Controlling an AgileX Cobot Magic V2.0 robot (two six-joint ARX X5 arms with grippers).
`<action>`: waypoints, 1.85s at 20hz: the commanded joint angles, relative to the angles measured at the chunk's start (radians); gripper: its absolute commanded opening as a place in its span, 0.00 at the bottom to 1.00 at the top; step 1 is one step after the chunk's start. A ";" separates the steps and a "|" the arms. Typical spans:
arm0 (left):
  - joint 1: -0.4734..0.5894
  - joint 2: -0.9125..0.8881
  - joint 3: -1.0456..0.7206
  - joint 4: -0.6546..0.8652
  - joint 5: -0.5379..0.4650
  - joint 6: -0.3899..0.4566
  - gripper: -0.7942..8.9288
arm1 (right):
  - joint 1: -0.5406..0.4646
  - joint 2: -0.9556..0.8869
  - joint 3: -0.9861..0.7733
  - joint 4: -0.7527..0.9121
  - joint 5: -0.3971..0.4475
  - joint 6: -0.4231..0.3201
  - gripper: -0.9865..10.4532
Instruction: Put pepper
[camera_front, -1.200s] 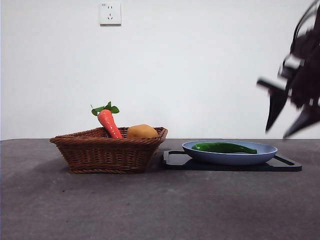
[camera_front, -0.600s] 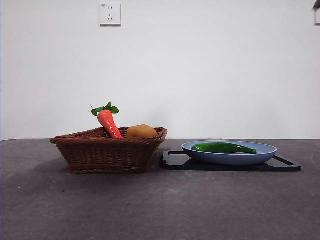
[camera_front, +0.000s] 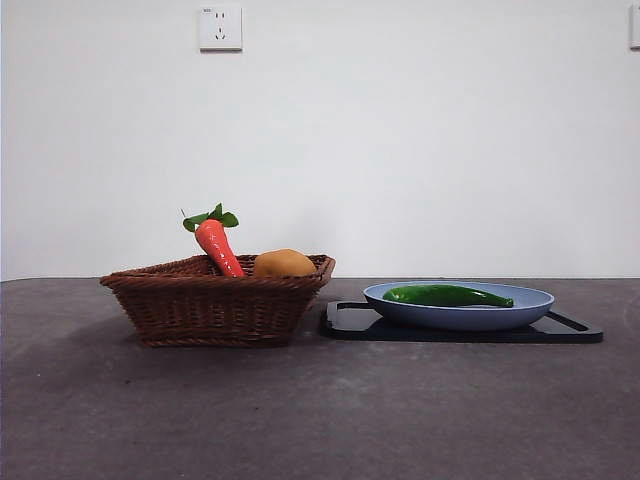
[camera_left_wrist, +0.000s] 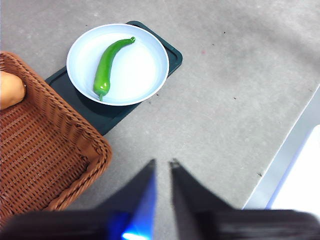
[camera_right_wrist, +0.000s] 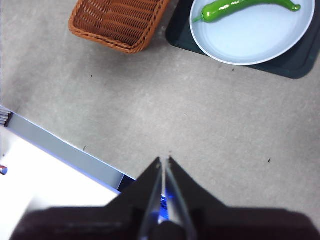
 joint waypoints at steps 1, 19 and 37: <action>-0.007 0.012 0.019 0.004 -0.003 0.007 0.09 | 0.003 0.008 0.018 -0.002 0.000 -0.009 0.10; 0.068 -0.016 0.019 0.363 -0.079 0.065 0.09 | -0.001 0.008 0.017 -0.002 0.002 0.021 0.10; 0.786 -0.871 -0.815 0.869 -0.089 0.100 0.09 | -0.001 0.008 0.018 -0.001 0.003 0.021 0.10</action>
